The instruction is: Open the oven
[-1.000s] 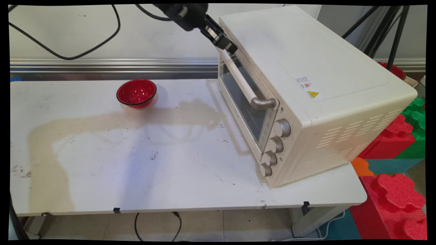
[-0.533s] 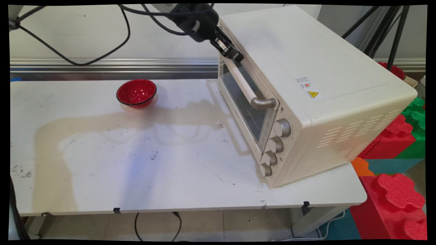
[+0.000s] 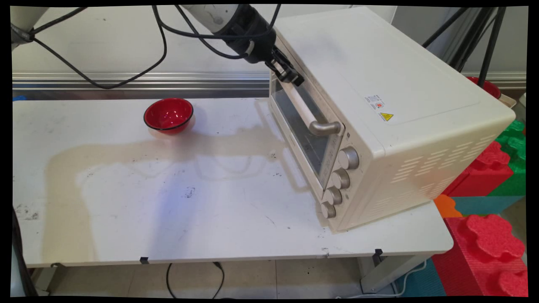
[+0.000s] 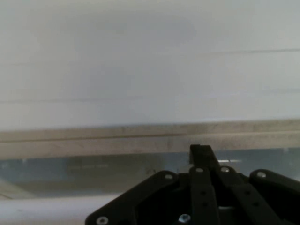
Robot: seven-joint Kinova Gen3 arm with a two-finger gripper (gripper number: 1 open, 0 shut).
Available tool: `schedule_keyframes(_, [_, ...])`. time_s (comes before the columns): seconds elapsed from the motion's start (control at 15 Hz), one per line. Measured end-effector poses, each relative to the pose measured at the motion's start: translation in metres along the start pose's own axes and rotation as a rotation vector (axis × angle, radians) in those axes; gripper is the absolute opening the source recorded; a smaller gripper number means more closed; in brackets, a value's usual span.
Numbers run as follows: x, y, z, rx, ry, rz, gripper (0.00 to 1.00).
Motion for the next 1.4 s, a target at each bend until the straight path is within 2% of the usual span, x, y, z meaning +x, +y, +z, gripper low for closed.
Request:
schedule_keyframes(0.27, [-0.010, 0.000, -0.002, 0.008, -0.023, 0.013, 0.00])
schedule_keyframes(0.73, [-0.043, 0.001, -0.021, 0.004, -0.062, 0.029, 0.00])
schedule_keyframes(1.4, [-0.104, -0.002, -0.034, 0.008, -0.152, 0.032, 0.00])
